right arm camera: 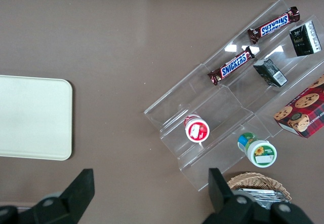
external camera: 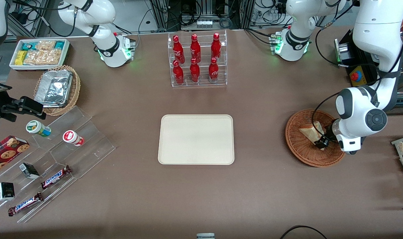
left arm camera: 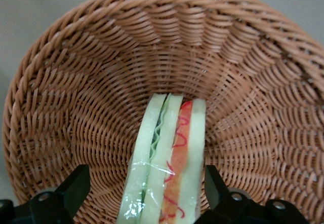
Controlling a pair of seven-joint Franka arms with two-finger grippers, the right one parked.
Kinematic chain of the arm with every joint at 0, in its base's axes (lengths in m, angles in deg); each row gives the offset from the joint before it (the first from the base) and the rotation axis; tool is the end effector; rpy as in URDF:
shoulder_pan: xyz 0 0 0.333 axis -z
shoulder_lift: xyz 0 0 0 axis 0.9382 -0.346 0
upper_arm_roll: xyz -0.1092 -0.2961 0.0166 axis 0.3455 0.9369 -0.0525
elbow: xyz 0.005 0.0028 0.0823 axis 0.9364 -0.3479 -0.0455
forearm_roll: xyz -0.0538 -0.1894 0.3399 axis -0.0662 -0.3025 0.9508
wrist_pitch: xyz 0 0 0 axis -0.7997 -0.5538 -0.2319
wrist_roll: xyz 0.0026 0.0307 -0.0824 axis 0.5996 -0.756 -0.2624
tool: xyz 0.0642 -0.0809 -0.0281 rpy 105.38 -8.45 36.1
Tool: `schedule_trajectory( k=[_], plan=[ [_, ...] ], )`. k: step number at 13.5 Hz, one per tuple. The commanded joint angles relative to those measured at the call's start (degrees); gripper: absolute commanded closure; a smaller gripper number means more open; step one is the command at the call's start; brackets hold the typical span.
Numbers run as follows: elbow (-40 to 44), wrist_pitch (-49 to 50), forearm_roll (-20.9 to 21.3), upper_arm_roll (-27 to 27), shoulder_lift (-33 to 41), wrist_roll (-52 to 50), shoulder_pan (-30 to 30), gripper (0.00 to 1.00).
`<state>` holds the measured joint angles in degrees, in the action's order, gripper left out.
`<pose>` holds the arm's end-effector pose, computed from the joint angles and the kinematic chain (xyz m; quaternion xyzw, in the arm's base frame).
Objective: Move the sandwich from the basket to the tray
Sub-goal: 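Lower the open left gripper over the sandwich and close on it, then lift the sandwich out of the basket and carry it over the tray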
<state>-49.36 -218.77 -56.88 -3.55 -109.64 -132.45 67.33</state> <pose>0.5724 0.0337 0.2263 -0.9003 -0.4283 0.0706 0.0324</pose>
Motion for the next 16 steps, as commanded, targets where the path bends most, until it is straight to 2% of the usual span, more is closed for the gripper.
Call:
schedule_trajectory(
  k=[1,2,3,5,7,8,10,12,16],
  plan=[
    [-2.7,-2.1,0.0,0.1,1.0,-0.8,1.6,0.0],
    [-3.1,-2.1,0.0,0.1,1.0,-0.8,2.5,0.01],
    [-3.8,-2.5,0.4,0.1,1.0,-0.6,2.5,0.06],
    [-4.6,-1.8,0.8,0.1,1.9,3.4,1.9,0.35],
    [-4.0,3.0,0.6,0.1,3.5,8.4,1.1,0.52],
    [-3.9,4.3,0.6,0.1,4.3,9.3,0.6,0.56],
    [-1.9,7.9,0.2,0.1,5.4,9.5,0.1,0.56],
    [3.4,13.9,-0.4,0.1,5.2,9.0,0.6,0.56],
    [9.5,14.5,-3.2,1.6,4.7,9.3,4.4,0.55]
  ],
)
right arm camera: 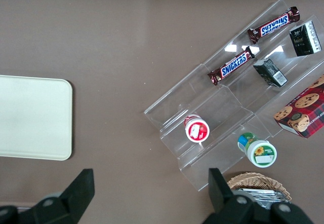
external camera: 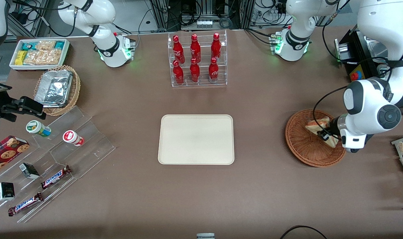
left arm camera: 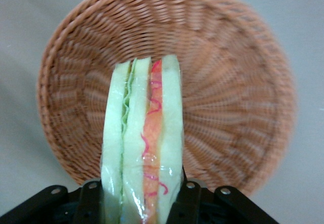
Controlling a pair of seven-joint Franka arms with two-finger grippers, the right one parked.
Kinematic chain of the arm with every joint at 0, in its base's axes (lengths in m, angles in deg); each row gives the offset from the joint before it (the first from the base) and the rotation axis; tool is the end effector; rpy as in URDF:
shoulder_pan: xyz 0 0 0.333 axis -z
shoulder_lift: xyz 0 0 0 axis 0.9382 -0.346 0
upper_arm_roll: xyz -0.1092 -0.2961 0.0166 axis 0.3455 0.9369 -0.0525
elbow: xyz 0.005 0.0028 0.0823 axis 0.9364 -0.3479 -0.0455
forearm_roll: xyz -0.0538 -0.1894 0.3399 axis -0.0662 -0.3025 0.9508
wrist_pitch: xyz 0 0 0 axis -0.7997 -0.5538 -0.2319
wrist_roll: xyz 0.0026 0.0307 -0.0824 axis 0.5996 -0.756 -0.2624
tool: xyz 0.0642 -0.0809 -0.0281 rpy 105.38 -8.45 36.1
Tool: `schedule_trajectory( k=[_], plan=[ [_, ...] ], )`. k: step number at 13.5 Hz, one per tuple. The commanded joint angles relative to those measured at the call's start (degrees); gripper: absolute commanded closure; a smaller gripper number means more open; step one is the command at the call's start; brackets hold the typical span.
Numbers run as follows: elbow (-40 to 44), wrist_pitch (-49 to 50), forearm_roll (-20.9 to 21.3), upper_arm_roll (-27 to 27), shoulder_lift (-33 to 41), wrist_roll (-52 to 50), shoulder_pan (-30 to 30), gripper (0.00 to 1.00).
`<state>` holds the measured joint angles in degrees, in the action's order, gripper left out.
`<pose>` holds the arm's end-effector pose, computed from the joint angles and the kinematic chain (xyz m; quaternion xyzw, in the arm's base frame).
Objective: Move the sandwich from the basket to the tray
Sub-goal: 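Lift the sandwich out of the basket and carry it over the tray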
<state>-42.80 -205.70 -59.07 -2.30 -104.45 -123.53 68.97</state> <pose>0.5903 0.0032 0.3088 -0.9347 -0.3436 0.0895 0.0138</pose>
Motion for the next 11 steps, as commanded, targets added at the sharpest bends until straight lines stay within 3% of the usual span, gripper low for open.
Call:
schedule_trajectory(
  k=[1,6,11],
  plan=[
    [4.8,1.5,-1.0,0.4,-1.5,0.1,5.2,0.55],
    [10.3,1.2,-1.2,0.6,-6.2,-1.0,17.3,0.56],
    [18.2,1.1,-0.8,1.7,-15.4,0.2,27.7,0.55]
  ],
)
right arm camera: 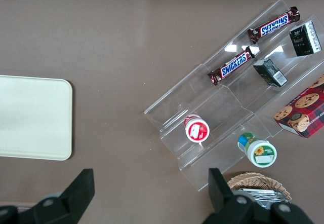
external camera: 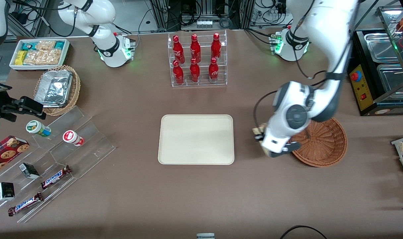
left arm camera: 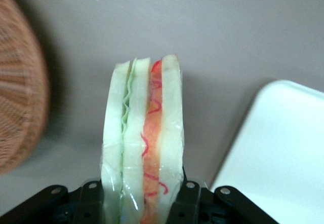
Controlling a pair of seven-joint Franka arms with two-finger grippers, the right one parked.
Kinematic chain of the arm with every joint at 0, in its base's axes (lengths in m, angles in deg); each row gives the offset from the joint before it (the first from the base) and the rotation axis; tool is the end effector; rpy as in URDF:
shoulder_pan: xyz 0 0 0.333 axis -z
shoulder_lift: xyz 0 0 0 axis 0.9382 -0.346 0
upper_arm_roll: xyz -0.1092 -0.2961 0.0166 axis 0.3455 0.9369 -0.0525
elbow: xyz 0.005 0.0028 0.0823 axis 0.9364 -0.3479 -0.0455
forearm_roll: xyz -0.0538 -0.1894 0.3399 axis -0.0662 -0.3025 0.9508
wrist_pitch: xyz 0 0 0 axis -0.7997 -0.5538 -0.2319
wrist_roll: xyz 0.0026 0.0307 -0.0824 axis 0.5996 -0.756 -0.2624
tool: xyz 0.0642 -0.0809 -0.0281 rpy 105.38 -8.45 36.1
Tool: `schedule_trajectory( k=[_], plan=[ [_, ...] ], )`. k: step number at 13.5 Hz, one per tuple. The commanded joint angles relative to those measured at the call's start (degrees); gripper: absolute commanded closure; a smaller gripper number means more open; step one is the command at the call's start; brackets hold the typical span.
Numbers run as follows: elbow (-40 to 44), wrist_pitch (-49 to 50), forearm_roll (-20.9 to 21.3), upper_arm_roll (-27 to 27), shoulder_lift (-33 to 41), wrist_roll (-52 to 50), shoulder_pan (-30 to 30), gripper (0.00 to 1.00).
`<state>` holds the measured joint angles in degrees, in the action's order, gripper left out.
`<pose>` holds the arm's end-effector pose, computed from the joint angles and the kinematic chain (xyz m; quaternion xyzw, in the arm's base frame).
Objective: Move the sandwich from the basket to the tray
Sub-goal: 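Lift the sandwich out of the basket and carry it over the tray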
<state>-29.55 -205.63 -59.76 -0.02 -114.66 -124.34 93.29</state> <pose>0.5853 -0.2869 0.2965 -0.9888 -0.1312 0.0700 0.0077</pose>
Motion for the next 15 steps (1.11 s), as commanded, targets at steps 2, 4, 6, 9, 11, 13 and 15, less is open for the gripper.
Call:
schedule_trajectory(
  k=[2,4,6,9,11,13,15],
  plan=[
    [8.4,-0.2,-0.4,-0.5,-9.5,4.8,7.0,0.54],
    [10.6,-0.7,-0.5,-0.5,-11.3,4.8,9.6,0.54],
    [13.6,-1.4,-0.5,0.2,-13.6,4.9,10.6,0.54],
    [18.2,-1.8,-0.3,1.6,-18.3,5.9,11.4,0.53],
    [20.6,-1.7,-0.4,2.3,-19.9,6.0,11.6,0.52],
    [20.6,-1.5,-0.2,3.6,-20.0,6.4,12.0,0.52],
    [20.6,-1.7,-0.4,3.6,-19.9,7.9,11.9,0.51]
  ],
)
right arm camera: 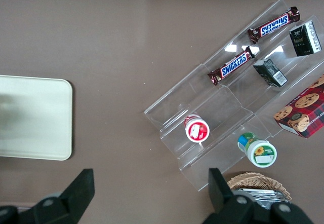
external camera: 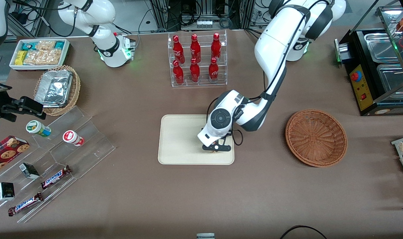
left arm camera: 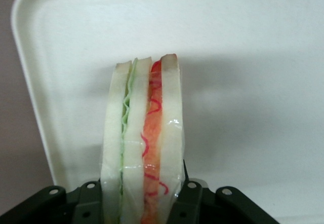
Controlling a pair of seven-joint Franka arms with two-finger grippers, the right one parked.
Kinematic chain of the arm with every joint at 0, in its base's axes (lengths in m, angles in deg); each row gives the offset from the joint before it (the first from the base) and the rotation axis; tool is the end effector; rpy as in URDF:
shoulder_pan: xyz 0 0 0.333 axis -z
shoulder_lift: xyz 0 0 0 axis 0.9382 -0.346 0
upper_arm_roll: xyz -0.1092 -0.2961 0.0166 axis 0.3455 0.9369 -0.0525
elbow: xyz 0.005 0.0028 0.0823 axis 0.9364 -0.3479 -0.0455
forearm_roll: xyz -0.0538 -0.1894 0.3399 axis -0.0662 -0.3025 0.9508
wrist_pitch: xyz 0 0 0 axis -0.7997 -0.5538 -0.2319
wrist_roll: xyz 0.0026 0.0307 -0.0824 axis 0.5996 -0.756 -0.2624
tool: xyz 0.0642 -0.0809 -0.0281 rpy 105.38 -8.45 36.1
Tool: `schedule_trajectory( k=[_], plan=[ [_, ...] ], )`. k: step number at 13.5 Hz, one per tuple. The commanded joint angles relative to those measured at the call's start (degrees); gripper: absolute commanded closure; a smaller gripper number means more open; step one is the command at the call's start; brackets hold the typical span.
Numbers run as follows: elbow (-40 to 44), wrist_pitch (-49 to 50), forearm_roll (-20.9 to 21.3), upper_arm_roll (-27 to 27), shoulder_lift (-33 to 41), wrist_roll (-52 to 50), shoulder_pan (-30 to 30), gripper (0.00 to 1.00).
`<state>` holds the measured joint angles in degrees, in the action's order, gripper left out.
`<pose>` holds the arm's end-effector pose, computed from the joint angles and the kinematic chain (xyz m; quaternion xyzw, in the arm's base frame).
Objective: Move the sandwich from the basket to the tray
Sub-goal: 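Lower the sandwich onto the tray and open the left gripper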
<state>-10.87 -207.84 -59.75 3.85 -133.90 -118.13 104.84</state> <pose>0.5487 -0.4683 0.2118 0.9961 -0.0424 -0.0749 0.0211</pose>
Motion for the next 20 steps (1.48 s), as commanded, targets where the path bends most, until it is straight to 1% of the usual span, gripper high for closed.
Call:
schedule_trajectory(
  k=[1,3,4,5,8,10,12,16,18,19,20],
  plan=[
    [2.0,0.5,-0.4,-0.3,-0.7,1.6,0.3,0.51],
    [1.6,0.5,-0.2,-0.4,-1.1,1.7,0.3,0.5],
    [1.5,0.5,-0.1,-0.4,-1.4,1.2,0.3,0.48],
    [1.9,0.5,-0.2,-0.5,-2.0,1.0,0.2,0.41],
    [1.9,0.5,-0.3,-0.5,-1.7,0.8,0.0,0.25],
    [2.1,0.8,-0.3,-0.7,-0.5,-2.4,-0.2,0.02],
    [1.8,2.4,-0.1,-1.0,3.7,-4.3,-1.8,0.0],
    [1.7,12.1,0.4,-1.0,13.8,-5.1,-9.2,0.0],
    [1.3,16.9,0.8,-1.0,17.9,-4.5,-13.9,0.0],
    [0.7,19.9,0.6,-1.0,19.7,-3.7,-17.5,0.0],
    [-0.8,21.9,0.5,-0.9,22.3,-0.2,-20.3,0.0]
  ],
)
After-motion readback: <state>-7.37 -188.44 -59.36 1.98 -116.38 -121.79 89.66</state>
